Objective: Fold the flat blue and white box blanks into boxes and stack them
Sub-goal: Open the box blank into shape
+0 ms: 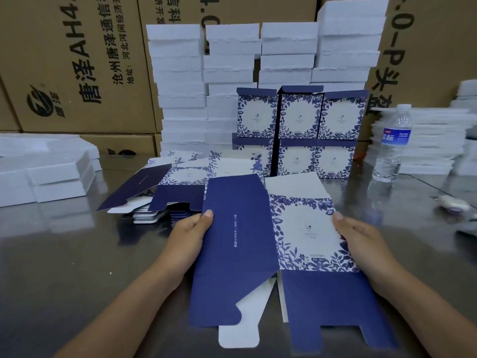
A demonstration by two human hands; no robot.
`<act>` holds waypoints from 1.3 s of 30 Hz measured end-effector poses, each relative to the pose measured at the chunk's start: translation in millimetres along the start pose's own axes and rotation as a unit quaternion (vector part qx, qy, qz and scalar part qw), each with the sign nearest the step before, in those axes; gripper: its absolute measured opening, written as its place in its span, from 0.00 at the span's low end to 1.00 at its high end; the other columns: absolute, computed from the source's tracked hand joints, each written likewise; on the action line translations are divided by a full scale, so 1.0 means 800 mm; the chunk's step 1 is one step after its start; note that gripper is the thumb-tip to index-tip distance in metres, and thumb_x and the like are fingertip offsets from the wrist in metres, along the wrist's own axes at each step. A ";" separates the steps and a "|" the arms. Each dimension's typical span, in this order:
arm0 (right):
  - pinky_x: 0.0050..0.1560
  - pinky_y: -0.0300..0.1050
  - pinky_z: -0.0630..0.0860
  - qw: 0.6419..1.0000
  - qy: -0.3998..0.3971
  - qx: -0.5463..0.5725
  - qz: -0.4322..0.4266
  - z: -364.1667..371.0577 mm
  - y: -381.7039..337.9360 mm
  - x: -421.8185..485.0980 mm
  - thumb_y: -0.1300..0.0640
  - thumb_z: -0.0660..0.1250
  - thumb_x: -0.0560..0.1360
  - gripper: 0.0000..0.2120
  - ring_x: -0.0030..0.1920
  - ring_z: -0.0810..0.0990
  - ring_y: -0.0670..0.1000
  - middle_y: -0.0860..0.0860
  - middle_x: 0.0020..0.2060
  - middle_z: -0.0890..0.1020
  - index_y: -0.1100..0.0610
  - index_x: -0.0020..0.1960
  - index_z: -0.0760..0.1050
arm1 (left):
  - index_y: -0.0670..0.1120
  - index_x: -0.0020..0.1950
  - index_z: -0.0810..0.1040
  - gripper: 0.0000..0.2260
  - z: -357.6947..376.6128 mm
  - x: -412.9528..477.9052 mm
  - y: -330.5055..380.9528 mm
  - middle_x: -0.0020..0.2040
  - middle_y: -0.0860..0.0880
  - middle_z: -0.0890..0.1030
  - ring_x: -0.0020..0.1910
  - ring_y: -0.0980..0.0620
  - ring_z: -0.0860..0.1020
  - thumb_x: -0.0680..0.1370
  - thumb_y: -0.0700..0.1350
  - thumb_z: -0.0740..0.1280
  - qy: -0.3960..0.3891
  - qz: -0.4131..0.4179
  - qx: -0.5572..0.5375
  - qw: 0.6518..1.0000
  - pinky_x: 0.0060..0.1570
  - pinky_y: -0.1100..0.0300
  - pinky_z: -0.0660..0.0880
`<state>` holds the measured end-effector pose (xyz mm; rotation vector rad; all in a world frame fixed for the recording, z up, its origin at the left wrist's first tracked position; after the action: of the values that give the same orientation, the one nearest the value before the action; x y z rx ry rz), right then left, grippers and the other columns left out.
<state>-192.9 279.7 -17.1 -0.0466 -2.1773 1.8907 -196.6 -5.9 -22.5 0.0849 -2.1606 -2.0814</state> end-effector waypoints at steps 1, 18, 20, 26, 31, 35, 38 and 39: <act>0.49 0.50 0.75 1.000 -0.006 -0.002 0.000 0.001 0.001 0.000 0.51 0.60 0.79 0.19 0.42 0.80 0.56 0.64 0.45 0.83 0.65 0.45 0.80 | 0.38 0.47 0.81 0.17 0.000 0.000 0.000 0.46 0.40 0.84 0.43 0.44 0.82 0.80 0.50 0.61 0.005 -0.002 -0.009 1.000 0.51 0.47 0.77; 0.44 0.49 0.68 1.000 0.000 0.004 0.027 -0.002 0.005 0.001 0.47 0.61 0.78 0.20 0.38 0.73 0.56 0.74 0.46 0.77 0.64 0.46 0.80 | 0.50 0.37 0.85 0.18 -0.004 0.006 -0.006 0.41 0.46 0.86 0.36 0.50 0.83 0.81 0.49 0.60 0.010 -0.025 -0.016 0.999 0.43 0.54 0.79; 0.45 0.50 0.68 1.000 -0.009 -0.006 0.022 0.000 0.002 -0.003 0.48 0.61 0.78 0.18 0.39 0.73 0.57 0.74 0.49 0.76 0.62 0.45 0.80 | 0.52 0.35 0.85 0.18 -0.004 0.005 -0.004 0.38 0.49 0.85 0.34 0.52 0.83 0.81 0.49 0.60 0.013 -0.028 -0.026 0.999 0.37 0.59 0.79; 0.45 0.49 0.69 1.000 -0.011 -0.008 0.018 0.002 0.000 -0.004 0.49 0.62 0.78 0.16 0.39 0.78 0.62 0.72 0.50 0.77 0.58 0.42 0.82 | 0.44 0.41 0.83 0.17 -0.004 0.001 0.001 0.42 0.46 0.85 0.37 0.48 0.82 0.80 0.52 0.61 0.024 -0.029 -0.022 0.999 0.36 0.59 0.78; 0.45 0.48 0.78 1.000 0.019 -0.004 0.020 -0.002 -0.002 0.000 0.49 0.62 0.78 0.17 0.38 0.83 0.59 0.62 0.40 0.84 0.56 0.38 0.83 | 0.41 0.45 0.81 0.15 -0.003 -0.003 0.001 0.48 0.40 0.84 0.42 0.44 0.81 0.81 0.48 0.60 0.000 -0.030 -0.013 0.999 0.49 0.48 0.77; 0.33 0.41 0.76 0.999 0.028 -0.003 0.019 -0.005 -0.001 0.001 0.52 0.61 0.79 0.16 0.30 0.81 0.53 0.54 0.33 0.85 0.58 0.38 0.80 | 0.41 0.43 0.81 0.15 -0.003 -0.006 0.004 0.48 0.38 0.83 0.41 0.44 0.81 0.80 0.48 0.61 -0.001 -0.037 -0.009 0.999 0.47 0.48 0.78; 0.37 0.44 0.73 0.999 0.030 -0.021 0.014 -0.002 -0.002 -0.002 0.52 0.60 0.79 0.17 0.32 0.79 0.54 0.56 0.34 0.83 0.60 0.38 0.79 | 0.46 0.36 0.85 0.18 -0.006 -0.010 0.007 0.40 0.44 0.85 0.34 0.51 0.83 0.80 0.48 0.61 0.021 -0.056 -0.049 0.997 0.32 0.61 0.79; 0.37 0.44 0.72 0.999 0.033 -0.020 0.013 -0.002 -0.003 -0.003 0.52 0.60 0.79 0.17 0.33 0.78 0.54 0.57 0.34 0.82 0.62 0.39 0.78 | 0.46 0.33 0.84 0.20 -0.003 -0.012 0.011 0.36 0.46 0.85 0.30 0.52 0.83 0.80 0.48 0.61 0.017 -0.072 -0.074 0.995 0.27 0.64 0.77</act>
<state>-189.8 280.6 -14.7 -0.1433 -2.1818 1.8322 -186.2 -6.7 -14.5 0.2650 -2.0292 -2.2923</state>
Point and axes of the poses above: each hand's wrist, its own x-axis towards the middle knuckle, its own z-axis out of the palm, y = z × x, the point moved 5 cm from there along x, towards the middle knuckle
